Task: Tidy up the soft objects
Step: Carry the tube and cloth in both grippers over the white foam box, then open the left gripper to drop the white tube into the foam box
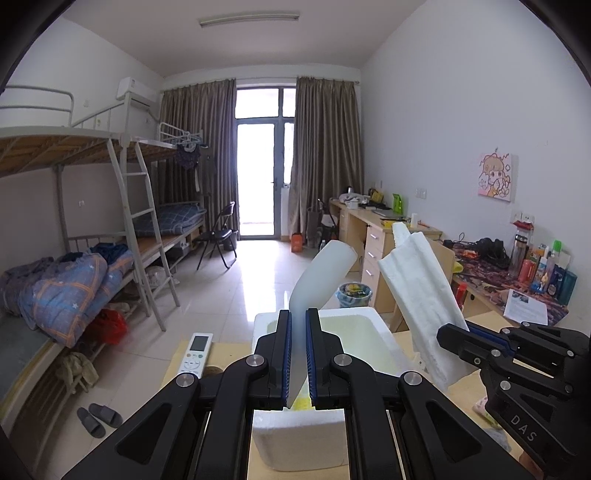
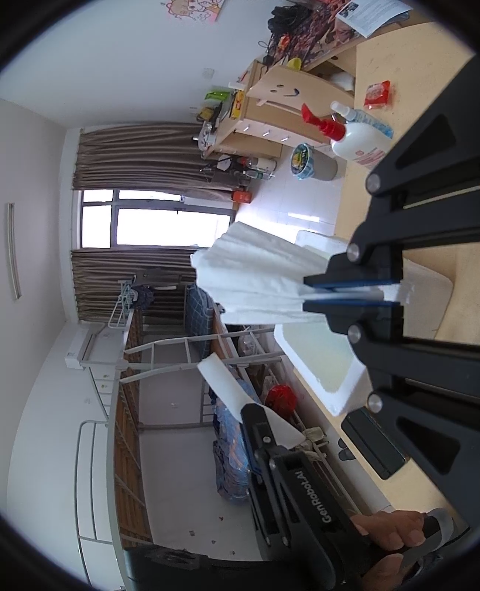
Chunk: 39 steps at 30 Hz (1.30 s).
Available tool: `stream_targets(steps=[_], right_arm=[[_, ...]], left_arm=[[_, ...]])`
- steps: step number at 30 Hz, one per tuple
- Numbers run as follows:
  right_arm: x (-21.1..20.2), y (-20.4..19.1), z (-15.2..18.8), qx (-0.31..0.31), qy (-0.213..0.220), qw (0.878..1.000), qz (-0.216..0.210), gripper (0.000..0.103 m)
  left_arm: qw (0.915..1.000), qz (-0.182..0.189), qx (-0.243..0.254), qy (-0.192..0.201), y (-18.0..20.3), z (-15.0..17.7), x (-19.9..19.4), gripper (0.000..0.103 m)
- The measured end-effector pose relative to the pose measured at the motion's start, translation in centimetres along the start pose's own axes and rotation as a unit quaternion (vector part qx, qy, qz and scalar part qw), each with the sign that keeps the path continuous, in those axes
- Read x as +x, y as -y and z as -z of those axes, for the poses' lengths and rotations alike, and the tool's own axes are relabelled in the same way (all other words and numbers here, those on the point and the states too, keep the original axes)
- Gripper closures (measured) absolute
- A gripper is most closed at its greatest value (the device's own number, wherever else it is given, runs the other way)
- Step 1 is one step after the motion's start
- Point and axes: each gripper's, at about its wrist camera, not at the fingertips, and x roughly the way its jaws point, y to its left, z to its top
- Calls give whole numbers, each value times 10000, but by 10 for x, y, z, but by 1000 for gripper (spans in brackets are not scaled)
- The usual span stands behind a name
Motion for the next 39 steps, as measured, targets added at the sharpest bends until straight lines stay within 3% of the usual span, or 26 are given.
stream_targets(steps=[12,25,30,37,38,39], right_arm=[[28,6,-1,79,-231,9997,-29,95],[3,28,-1,316,-120,9990,304,95],[5,30,0,329,-162,9987,353,95],[1,32,-2,362,-133,9984,418,95],[1,32,-2,360,-127,9983,430,95],[0,31,-2,368,-119,9983,439,95]], left_arm=[[9995,-59,44,-306,-4,-3,42,95],[9978,265,123,-599,25,-1,72,94],[9972,200,66,-718,28,0,80,82],[9960,147,-89,-875,22,0,89,77],[9962,132,-71,-863,23,0,90,70],[9964,91,-56,-840,24,0,89,48]])
